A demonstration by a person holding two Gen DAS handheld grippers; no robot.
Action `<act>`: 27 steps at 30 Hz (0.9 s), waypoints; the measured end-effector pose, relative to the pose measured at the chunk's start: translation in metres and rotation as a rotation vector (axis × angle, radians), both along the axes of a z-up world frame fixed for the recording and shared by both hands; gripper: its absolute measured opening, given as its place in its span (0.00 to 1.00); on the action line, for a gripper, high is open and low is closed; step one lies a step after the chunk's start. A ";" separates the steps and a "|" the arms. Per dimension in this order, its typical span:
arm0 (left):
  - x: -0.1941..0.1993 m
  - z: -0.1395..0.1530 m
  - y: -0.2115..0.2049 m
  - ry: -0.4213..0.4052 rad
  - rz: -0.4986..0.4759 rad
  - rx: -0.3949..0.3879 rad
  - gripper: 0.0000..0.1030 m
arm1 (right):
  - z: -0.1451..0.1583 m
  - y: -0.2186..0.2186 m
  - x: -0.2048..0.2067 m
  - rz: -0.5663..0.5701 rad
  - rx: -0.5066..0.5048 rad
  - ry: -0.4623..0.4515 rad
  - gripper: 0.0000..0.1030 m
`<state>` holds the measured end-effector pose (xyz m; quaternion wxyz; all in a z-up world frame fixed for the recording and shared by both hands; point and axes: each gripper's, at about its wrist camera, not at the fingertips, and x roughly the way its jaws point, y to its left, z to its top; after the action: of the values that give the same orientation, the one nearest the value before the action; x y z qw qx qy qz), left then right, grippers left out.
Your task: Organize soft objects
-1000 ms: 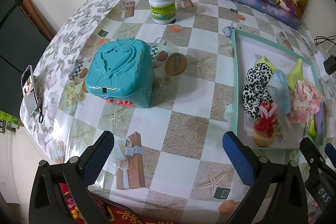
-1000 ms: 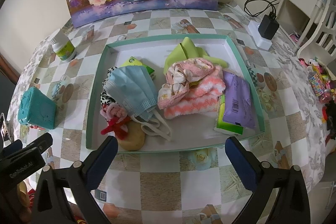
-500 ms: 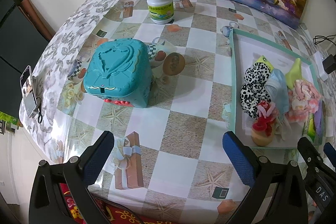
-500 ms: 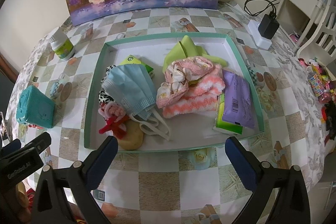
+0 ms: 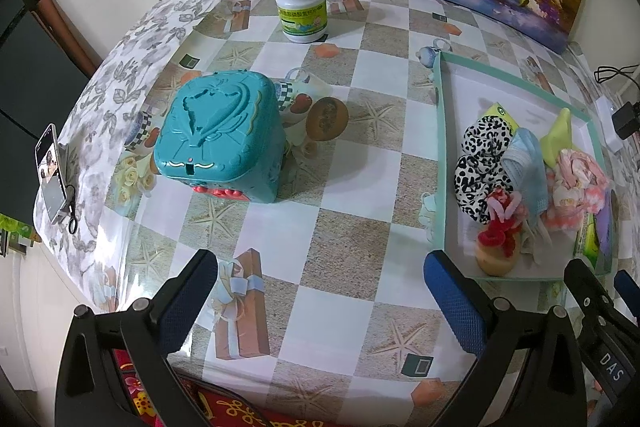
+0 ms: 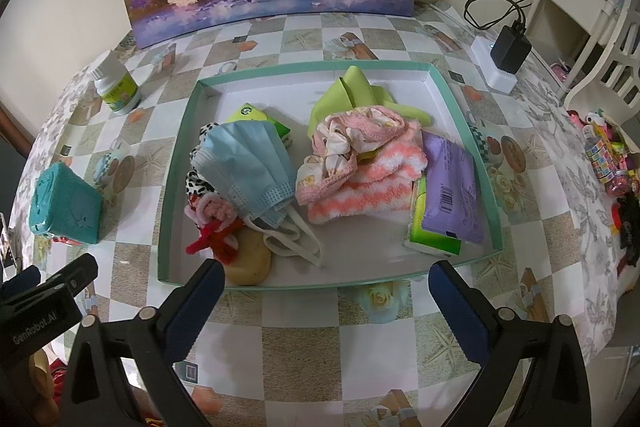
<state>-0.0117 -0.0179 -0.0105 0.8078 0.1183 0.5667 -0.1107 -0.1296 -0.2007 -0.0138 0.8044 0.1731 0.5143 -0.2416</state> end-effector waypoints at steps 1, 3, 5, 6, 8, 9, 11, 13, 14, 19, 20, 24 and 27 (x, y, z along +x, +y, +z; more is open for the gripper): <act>0.000 0.000 0.000 0.001 0.000 -0.001 1.00 | 0.000 0.000 0.000 0.000 0.000 0.000 1.00; 0.000 0.000 0.001 0.003 0.001 -0.002 1.00 | 0.000 0.000 0.000 0.001 0.000 0.000 1.00; 0.000 0.000 0.001 0.003 0.000 -0.002 1.00 | 0.000 0.000 0.000 0.001 0.000 0.001 1.00; 0.000 0.000 0.001 0.003 0.000 -0.002 1.00 | 0.000 0.000 0.001 0.001 0.000 0.000 1.00; 0.000 0.000 0.001 0.003 0.001 -0.002 1.00 | 0.000 0.000 0.001 0.000 0.000 0.001 1.00; 0.000 0.000 0.001 0.003 0.001 -0.002 1.00 | 0.000 0.000 0.001 0.001 0.000 0.001 1.00; 0.000 0.000 0.001 0.004 0.002 -0.003 1.00 | 0.000 -0.001 0.001 0.000 0.000 0.001 1.00; 0.000 0.000 0.001 0.006 0.003 -0.005 1.00 | 0.000 -0.001 0.000 0.000 0.000 0.002 1.00; 0.000 -0.001 0.001 0.007 0.003 -0.006 1.00 | -0.001 -0.001 0.000 -0.001 0.000 0.002 1.00; 0.001 -0.001 0.001 0.009 -0.002 -0.009 1.00 | -0.001 -0.002 -0.001 0.000 0.000 0.002 1.00; 0.000 -0.001 0.001 0.007 -0.005 -0.009 1.00 | -0.001 -0.002 -0.002 0.000 0.000 0.002 1.00; -0.001 0.000 0.000 -0.001 -0.018 -0.012 1.00 | -0.001 -0.002 -0.001 0.000 0.000 0.002 1.00; -0.002 0.001 -0.001 -0.011 -0.026 -0.010 1.00 | -0.002 -0.002 -0.002 0.000 0.000 0.003 1.00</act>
<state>-0.0139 -0.0188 -0.0092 0.8099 0.1221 0.5603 -0.1231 -0.1316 -0.2024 -0.0156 0.8037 0.1730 0.5154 -0.2417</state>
